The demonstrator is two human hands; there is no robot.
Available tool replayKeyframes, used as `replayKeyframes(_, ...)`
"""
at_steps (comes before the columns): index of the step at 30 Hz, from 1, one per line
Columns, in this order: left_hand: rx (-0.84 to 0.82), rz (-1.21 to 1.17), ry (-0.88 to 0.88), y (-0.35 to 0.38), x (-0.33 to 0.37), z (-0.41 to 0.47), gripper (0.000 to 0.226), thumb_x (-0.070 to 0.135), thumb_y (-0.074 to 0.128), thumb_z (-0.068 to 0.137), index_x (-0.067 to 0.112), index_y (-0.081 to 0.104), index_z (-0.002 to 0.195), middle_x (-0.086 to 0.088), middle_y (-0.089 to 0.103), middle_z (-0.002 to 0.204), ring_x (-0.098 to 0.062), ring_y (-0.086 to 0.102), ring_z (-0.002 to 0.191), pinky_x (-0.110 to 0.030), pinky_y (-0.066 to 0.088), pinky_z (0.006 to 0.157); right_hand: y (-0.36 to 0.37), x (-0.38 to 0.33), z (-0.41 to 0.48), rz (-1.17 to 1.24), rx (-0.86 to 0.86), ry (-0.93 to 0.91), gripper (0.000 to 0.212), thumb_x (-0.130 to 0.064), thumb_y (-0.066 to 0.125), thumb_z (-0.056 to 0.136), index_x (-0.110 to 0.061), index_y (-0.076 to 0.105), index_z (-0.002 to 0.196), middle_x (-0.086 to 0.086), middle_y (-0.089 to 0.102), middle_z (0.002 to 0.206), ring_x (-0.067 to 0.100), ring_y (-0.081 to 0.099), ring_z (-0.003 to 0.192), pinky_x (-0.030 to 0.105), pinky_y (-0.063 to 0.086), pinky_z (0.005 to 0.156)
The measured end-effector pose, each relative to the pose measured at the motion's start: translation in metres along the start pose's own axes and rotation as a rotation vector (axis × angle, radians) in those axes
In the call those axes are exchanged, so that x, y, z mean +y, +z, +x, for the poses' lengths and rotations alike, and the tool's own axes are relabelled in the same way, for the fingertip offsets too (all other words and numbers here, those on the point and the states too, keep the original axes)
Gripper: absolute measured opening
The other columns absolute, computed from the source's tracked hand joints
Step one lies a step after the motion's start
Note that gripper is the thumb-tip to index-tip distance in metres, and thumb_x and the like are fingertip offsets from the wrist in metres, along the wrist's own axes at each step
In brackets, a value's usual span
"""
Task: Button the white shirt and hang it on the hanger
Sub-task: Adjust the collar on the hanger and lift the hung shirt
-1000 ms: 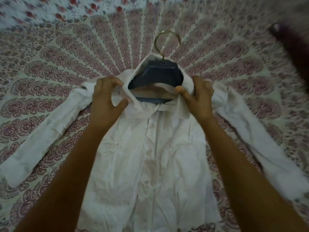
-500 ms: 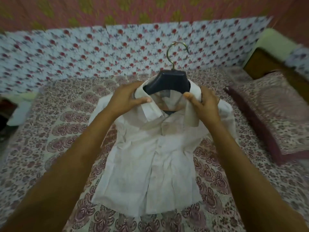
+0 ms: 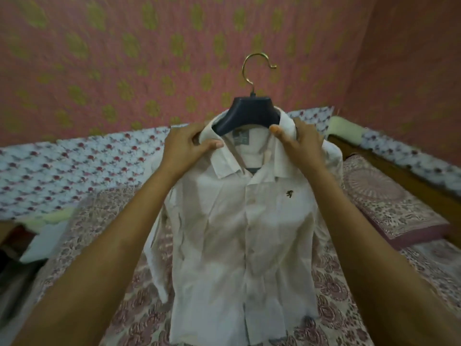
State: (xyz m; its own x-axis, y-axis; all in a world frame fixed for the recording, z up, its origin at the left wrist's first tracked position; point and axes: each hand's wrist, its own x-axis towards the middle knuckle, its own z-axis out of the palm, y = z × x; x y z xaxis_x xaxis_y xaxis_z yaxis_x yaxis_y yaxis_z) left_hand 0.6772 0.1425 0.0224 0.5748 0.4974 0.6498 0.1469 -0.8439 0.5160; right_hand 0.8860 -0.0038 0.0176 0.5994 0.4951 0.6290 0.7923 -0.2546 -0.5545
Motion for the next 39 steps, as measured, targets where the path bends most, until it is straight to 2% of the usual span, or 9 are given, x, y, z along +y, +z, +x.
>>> replayKeyframes(3, 0.078, -0.037, -0.007, -0.014, 0.015, 0.006, 0.06, 0.063, 0.056, 0.065, 0.006, 0.068, 0.082, -0.018, 0.065, 0.071, -0.033, 0.058, 0.065, -0.041, 0.041, 0.055, -0.015, -0.019, 0.008, -0.021, 0.057, -0.011, 0.088, -0.081, 0.024, 0.06, -0.007, 0.055, 0.095, 0.019, 0.06, 0.092, 0.036, 0.054, 0.094, 0.045, 0.035, 0.086)
replayKeyframes(8, 0.0, -0.117, -0.011, -0.032, 0.032, 0.029, 0.041, 0.06, 0.058, 0.069, 0.021, 0.064, 0.081, 0.004, 0.058, 0.065, -0.007, 0.048, 0.058, -0.023, 0.034, 0.054, -0.03, -0.03, 0.026, -0.02, 0.12, -0.017, 0.074, -0.083, 0.024, 0.06, -0.018, 0.05, 0.085, 0.016, 0.062, 0.096, 0.034, 0.053, 0.098, 0.045, 0.033, 0.09)
replayKeyframes(12, -0.055, -0.293, -0.063, -0.039, 0.046, 0.053, 0.029, 0.028, 0.052, 0.094, 0.019, 0.057, 0.067, 0.015, 0.046, 0.041, 0.006, 0.044, 0.043, -0.01, 0.033, 0.049, -0.042, -0.026, 0.043, 0.007, 0.106, 0.002, 0.075, -0.083, 0.025, 0.059, -0.016, 0.051, 0.083, 0.011, 0.059, 0.093, 0.034, 0.052, 0.1, 0.043, 0.033, 0.09)
replayKeyframes(15, -0.182, -0.292, -0.078, -0.043, 0.051, 0.076, 0.018, 0.025, 0.053, 0.093, 0.018, 0.068, 0.101, 0.016, 0.066, 0.074, 0.012, 0.059, 0.071, -0.01, 0.044, 0.067, -0.047, -0.016, 0.057, 0.024, 0.105, -0.006, 0.066, -0.08, 0.037, 0.069, -0.016, 0.05, 0.082, 0.008, 0.055, 0.091, 0.033, 0.05, 0.102, 0.041, 0.031, 0.092)
replayKeyframes(18, -0.305, -0.259, -0.089, -0.038, 0.057, 0.095, 0.02, 0.027, 0.06, 0.089, 0.029, 0.065, 0.108, 0.008, 0.068, 0.107, -0.004, 0.062, 0.099, -0.024, 0.049, 0.086, -0.051, -0.006, 0.072, 0.001, 0.124, 0.009, 0.076, -0.08, 0.035, 0.068, -0.012, 0.057, 0.094, 0.016, 0.058, 0.102, 0.036, 0.048, 0.105, 0.042, 0.032, 0.09)
replayKeyframes(25, -0.366, -0.052, 0.011, -0.014, 0.077, 0.123, 0.009, 0.029, 0.054, 0.093, 0.023, 0.061, 0.095, 0.0, 0.058, 0.083, -0.007, 0.051, 0.071, -0.027, 0.039, 0.067, -0.059, 0.015, 0.103, 0.078, 0.069, 0.013, 0.071, -0.078, 0.035, 0.068, -0.016, 0.055, 0.096, 0.017, 0.057, 0.108, 0.036, 0.045, 0.112, 0.044, 0.029, 0.095)
replayKeyframes(29, -0.31, 0.119, 0.037, 0.003, 0.073, 0.133, 0.02, 0.053, 0.043, 0.087, 0.034, 0.044, 0.084, 0.007, 0.045, 0.073, -0.01, 0.043, 0.065, -0.031, 0.032, 0.061, -0.055, 0.026, 0.112, 0.115, 0.055, 0.024, 0.069, -0.086, 0.024, 0.059, -0.022, 0.041, 0.08, 0.015, 0.058, 0.098, 0.037, 0.048, 0.104, 0.041, 0.029, 0.084)
replayKeyframes(34, -0.077, 0.159, 0.08, 0.021, 0.068, 0.138, 0.048, 0.069, 0.04, 0.074, 0.027, 0.055, 0.091, 0.006, 0.056, 0.073, -0.015, 0.053, 0.066, -0.032, 0.037, 0.059, -0.054, 0.041, 0.124, 0.25, -0.025, -0.03, 0.053, -0.083, 0.032, 0.059, -0.03, 0.038, 0.067, -0.007, 0.046, 0.069, 0.024, 0.048, 0.084, 0.039, 0.032, 0.076)
replayKeyframes(39, -0.015, 0.018, 0.054, 0.009, 0.064, 0.142, 0.036, 0.065, 0.049, 0.069, 0.031, 0.057, 0.074, 0.007, 0.052, 0.064, 0.0, 0.045, 0.054, -0.026, 0.031, 0.056, -0.056, 0.069, 0.123, 0.309, 0.124, -0.05, 0.062, -0.066, 0.027, 0.082, -0.017, 0.063, 0.093, 0.005, 0.065, 0.09, 0.027, 0.058, 0.091, 0.048, 0.046, 0.082)
